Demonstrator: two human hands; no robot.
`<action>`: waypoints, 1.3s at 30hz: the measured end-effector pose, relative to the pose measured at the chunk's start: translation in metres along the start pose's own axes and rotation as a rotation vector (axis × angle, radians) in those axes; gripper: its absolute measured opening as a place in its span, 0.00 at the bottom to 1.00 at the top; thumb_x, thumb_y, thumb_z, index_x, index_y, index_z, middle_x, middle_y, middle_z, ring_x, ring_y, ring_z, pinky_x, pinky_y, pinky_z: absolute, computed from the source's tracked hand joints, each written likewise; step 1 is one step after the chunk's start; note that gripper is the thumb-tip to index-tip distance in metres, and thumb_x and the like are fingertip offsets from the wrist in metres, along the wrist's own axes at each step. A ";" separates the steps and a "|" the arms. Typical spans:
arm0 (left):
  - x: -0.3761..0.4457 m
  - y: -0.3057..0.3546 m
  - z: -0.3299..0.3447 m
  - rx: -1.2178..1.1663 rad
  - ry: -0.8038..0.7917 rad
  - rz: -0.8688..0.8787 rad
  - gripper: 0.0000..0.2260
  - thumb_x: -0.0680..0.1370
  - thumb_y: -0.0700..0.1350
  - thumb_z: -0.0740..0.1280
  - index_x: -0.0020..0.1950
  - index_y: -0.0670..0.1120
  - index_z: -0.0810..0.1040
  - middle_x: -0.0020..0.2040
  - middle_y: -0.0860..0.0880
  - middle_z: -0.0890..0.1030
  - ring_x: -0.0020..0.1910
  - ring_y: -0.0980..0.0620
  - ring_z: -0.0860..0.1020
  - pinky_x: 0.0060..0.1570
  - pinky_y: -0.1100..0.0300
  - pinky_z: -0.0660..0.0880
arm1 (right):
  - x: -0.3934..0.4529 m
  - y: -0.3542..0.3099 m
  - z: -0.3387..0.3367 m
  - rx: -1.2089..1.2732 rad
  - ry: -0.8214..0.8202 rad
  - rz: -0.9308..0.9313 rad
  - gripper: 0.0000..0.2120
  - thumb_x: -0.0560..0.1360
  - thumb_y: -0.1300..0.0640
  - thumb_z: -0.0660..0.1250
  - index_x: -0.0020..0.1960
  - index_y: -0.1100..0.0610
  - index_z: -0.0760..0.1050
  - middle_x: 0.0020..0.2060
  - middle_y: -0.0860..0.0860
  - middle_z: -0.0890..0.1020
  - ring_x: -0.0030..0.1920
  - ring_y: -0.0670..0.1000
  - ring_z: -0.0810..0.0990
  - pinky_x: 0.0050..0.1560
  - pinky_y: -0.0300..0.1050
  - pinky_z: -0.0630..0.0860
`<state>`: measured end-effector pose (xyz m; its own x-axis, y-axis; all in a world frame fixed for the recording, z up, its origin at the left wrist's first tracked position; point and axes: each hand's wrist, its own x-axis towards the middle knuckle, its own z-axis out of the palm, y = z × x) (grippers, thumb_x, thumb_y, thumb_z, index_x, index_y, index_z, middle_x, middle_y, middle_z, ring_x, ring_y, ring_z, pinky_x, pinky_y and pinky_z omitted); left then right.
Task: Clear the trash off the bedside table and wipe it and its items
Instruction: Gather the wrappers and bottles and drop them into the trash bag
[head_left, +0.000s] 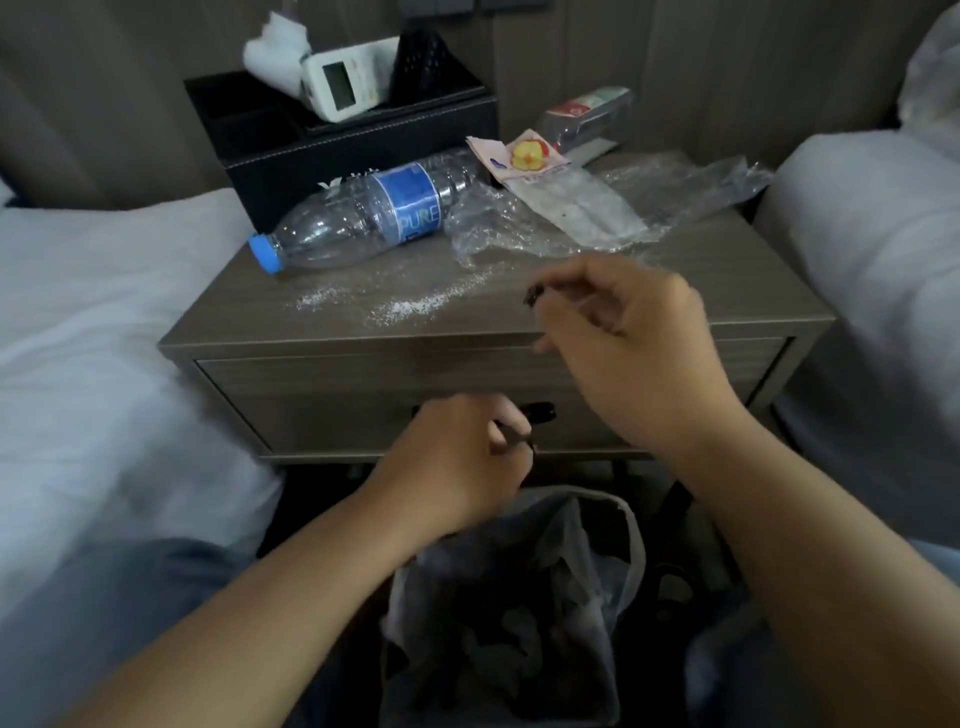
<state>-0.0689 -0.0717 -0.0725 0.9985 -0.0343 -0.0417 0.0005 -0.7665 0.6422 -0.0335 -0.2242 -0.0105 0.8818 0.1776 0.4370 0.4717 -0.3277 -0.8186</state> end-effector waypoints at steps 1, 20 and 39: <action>0.004 0.006 -0.014 -0.111 0.050 0.025 0.05 0.68 0.52 0.66 0.42 0.57 0.79 0.34 0.58 0.83 0.36 0.60 0.82 0.43 0.61 0.79 | 0.009 -0.004 -0.002 0.014 0.065 -0.019 0.06 0.75 0.58 0.66 0.47 0.49 0.80 0.36 0.44 0.83 0.35 0.46 0.83 0.38 0.41 0.80; 0.077 0.020 -0.098 -0.645 0.211 0.175 0.10 0.77 0.37 0.67 0.53 0.50 0.80 0.43 0.53 0.86 0.39 0.55 0.85 0.38 0.64 0.80 | 0.156 0.049 0.003 -0.518 -0.085 0.419 0.32 0.65 0.47 0.76 0.66 0.53 0.73 0.59 0.53 0.78 0.60 0.56 0.77 0.60 0.52 0.74; 0.016 0.013 -0.092 -0.709 0.324 0.102 0.05 0.78 0.47 0.67 0.52 0.53 0.82 0.44 0.55 0.86 0.43 0.58 0.84 0.39 0.62 0.80 | 0.035 -0.017 -0.001 0.603 0.066 0.334 0.10 0.71 0.69 0.70 0.50 0.59 0.82 0.42 0.59 0.84 0.41 0.55 0.81 0.45 0.48 0.80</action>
<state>-0.0477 -0.0230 0.0053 0.9615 0.1893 0.1991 -0.1668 -0.1739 0.9705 -0.0105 -0.2130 0.0188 0.9869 0.0939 0.1314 0.1080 0.2212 -0.9692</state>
